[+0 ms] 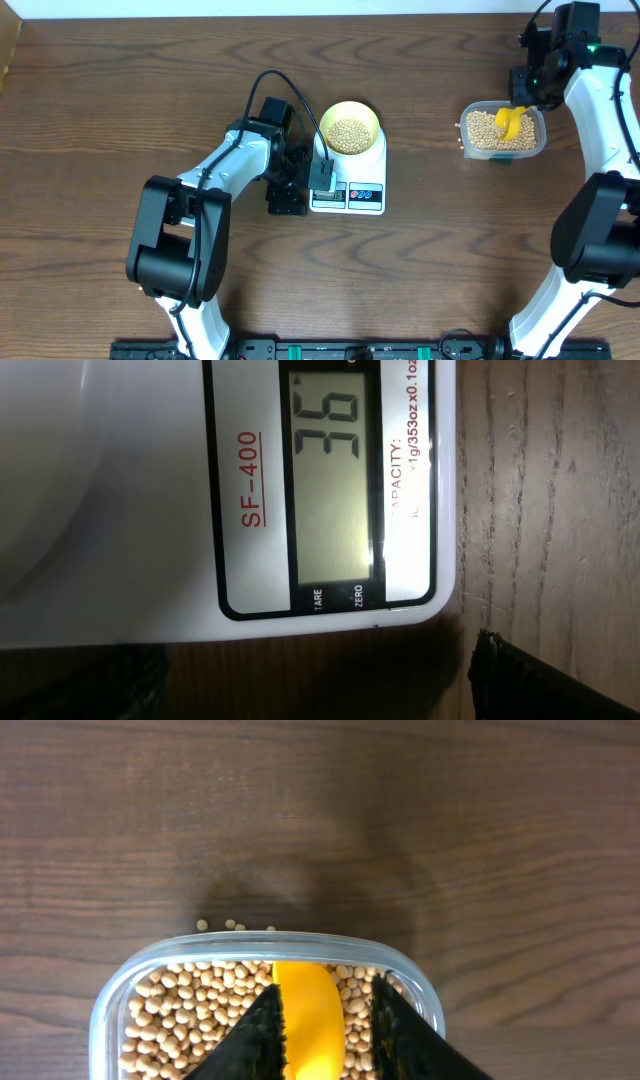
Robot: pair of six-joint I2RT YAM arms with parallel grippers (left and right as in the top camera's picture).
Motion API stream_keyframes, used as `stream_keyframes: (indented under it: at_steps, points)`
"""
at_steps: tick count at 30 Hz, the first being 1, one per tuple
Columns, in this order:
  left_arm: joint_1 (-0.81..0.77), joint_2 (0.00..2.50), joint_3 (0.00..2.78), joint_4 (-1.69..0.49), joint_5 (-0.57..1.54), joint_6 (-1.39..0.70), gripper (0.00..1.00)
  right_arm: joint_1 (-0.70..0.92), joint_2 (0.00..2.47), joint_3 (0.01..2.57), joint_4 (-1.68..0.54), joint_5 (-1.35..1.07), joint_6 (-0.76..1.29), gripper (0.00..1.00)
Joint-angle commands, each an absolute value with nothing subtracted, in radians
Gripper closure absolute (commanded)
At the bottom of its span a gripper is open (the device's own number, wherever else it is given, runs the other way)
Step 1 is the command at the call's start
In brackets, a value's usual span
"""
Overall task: Scoop item into bowl and weigh 50g on scale
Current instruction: 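Lower the scoop into the soybeans with the right gripper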
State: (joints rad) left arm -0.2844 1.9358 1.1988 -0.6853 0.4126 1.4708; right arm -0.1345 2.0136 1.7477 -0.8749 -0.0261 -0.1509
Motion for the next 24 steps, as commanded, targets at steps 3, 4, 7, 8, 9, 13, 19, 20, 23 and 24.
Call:
stream_keyframes:
  at_steps: [3,4,7,8,9,13,19,20,23,24]
  points:
    - [-0.293,1.948,1.187,-0.691,0.433,1.485,0.02,-0.137,2.003,1.824,-0.894,-0.017,-0.144,0.6]
    - [-0.293,1.947,1.187,-0.691,0.433,1.485,0.02,-0.137,1.998,1.841,-0.91,-0.017,-0.144,0.57]
    - [-0.293,1.947,1.187,-0.691,0.433,1.485,0.02,-0.141,1.987,1.911,-0.996,-0.018,-0.142,0.53]
    - [-0.293,1.947,1.187,-0.691,0.433,1.485,0.02,-0.144,1.987,1.932,-1.024,-0.027,-0.142,0.51]
    - [-0.293,1.947,1.187,-0.691,0.433,1.485,0.02,-0.153,1.987,1.962,-1.074,-0.053,-0.142,0.45]
    - [-0.293,1.947,1.187,-0.691,0.433,1.485,0.02,-0.182,1.988,1.982,-1.167,-0.123,-0.16,0.44]
    - [-0.293,1.947,1.187,-0.691,0.433,1.485,0.02,-0.19,1.993,1.918,-1.181,-0.126,-0.175,0.43]
    - [-0.293,1.947,1.187,-0.691,0.432,1.485,0.02,-0.19,1.994,1.904,-1.174,-0.125,-0.18,0.42]
    - [-0.293,1.947,1.187,-0.691,0.433,1.485,0.02,-0.191,1.994,1.842,-1.109,-0.127,-0.181,0.42]
    - [-0.293,1.947,1.187,-0.691,0.433,1.485,0.02,-0.191,1.994,1.826,-1.09,-0.127,-0.181,0.42]
